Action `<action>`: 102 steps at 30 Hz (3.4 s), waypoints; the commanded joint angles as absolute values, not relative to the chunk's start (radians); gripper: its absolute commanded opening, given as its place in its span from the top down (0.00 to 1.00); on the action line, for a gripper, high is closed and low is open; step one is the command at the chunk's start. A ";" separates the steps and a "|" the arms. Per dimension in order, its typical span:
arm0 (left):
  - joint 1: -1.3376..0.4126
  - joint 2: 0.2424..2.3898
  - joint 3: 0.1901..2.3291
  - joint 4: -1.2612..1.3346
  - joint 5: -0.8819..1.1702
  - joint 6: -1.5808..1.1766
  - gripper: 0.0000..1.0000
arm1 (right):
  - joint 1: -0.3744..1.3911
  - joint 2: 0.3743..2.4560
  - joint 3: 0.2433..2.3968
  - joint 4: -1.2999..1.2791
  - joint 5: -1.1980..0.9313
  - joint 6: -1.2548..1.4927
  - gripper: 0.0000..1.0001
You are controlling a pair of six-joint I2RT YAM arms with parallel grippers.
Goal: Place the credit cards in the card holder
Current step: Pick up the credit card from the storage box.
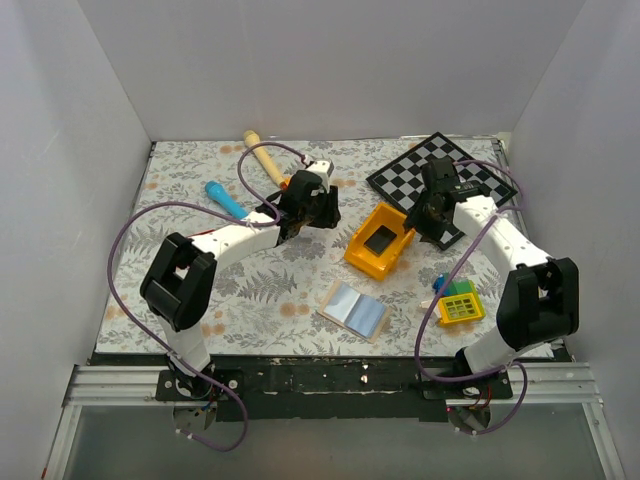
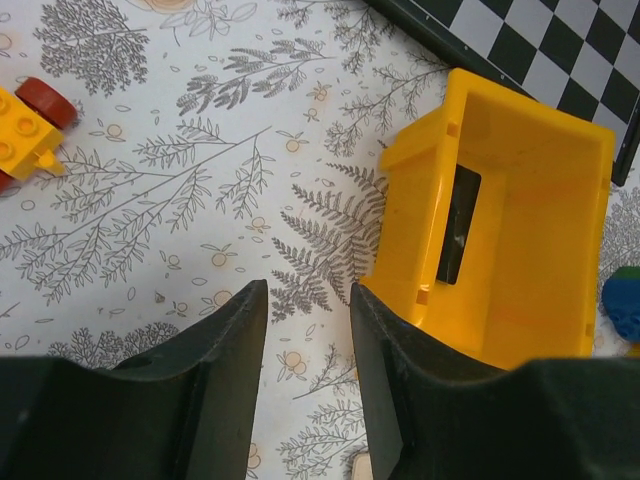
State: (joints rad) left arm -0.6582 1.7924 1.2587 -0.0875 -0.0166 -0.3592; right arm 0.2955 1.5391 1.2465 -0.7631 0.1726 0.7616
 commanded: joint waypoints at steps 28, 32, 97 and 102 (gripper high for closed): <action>-0.653 1.606 1.091 -0.044 -0.034 -0.396 0.66 | 0.296 1.698 1.296 -0.718 0.140 0.706 0.76; -0.652 1.589 1.074 -0.044 -0.040 -0.397 0.66 | 0.298 1.716 1.331 -0.732 0.161 0.681 0.81; -0.644 1.500 0.973 -0.064 -0.028 -0.396 0.65 | 0.462 2.036 1.752 -0.845 0.160 0.518 0.48; -0.646 1.499 0.974 -0.064 -0.025 -0.396 0.65 | 0.460 2.055 1.743 -0.848 0.164 0.528 0.48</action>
